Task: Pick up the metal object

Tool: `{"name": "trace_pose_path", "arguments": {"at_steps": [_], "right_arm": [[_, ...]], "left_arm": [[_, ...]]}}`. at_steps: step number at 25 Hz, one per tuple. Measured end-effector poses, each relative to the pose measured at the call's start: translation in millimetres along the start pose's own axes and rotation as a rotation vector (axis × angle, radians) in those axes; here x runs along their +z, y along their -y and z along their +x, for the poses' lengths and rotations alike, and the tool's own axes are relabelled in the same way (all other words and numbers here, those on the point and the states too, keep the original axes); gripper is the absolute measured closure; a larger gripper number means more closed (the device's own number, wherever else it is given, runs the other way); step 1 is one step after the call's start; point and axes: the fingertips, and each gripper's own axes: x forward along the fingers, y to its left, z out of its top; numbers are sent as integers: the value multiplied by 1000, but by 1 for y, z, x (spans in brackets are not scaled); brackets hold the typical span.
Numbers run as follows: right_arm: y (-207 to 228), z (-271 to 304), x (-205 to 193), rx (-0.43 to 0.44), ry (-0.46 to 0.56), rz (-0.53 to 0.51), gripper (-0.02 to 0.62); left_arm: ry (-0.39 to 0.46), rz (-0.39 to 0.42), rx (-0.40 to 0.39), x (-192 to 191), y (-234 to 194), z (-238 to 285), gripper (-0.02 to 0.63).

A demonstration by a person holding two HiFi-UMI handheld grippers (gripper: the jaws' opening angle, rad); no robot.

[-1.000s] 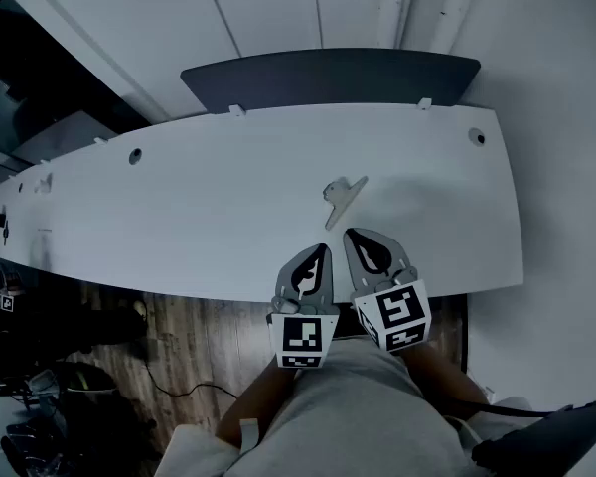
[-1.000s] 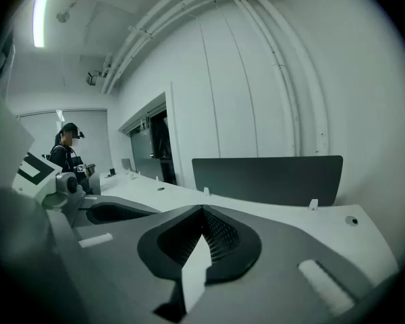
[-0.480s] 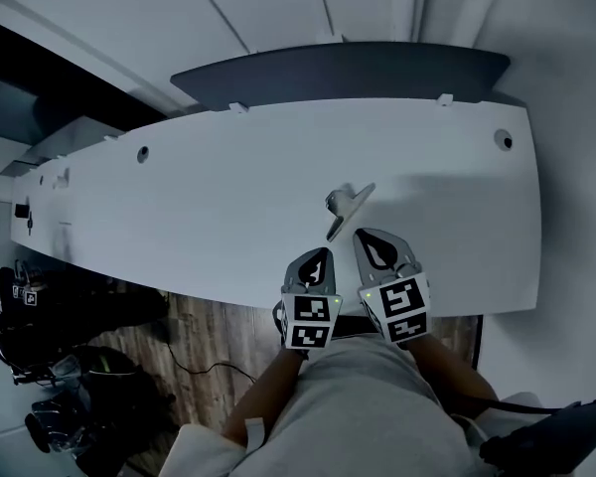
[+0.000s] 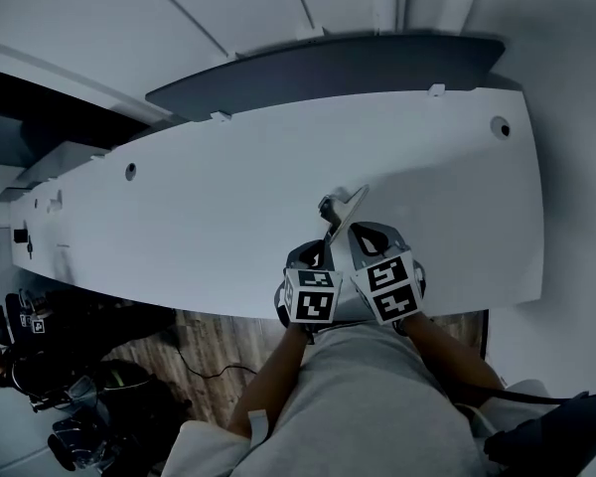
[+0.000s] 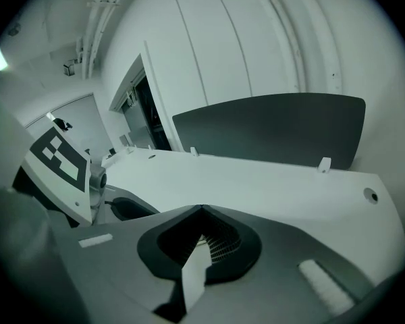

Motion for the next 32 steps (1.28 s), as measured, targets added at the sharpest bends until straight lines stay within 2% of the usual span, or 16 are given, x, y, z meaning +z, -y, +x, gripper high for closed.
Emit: {"name": "trace_pose_path", "arguments": {"at_steps": [8, 11, 13, 14, 15, 24, 32], "right_arm": [[21, 24, -10, -37, -89, 41, 594], [26, 30, -9, -47, -96, 54, 594], [26, 33, -9, -50, -102, 65, 594], [25, 33, -9, -50, -105, 69, 594], [24, 34, -9, -51, -108, 71, 594], [28, 38, -10, -66, -123, 77, 594], [35, 40, -10, -75, -126, 82, 594]], "left_arm": [[-141, -19, -50, -28, -17, 51, 604], [-161, -3, -49, -31, -21, 59, 603], [-165, 4, -75, -31, -18, 61, 601], [-165, 0, -97, -30, -15, 62, 489], [-166, -2, -115, -29, -13, 62, 451], [-240, 60, -153, -34, -1, 82, 453], [-254, 82, -175, -28, 5, 98, 503]]}}
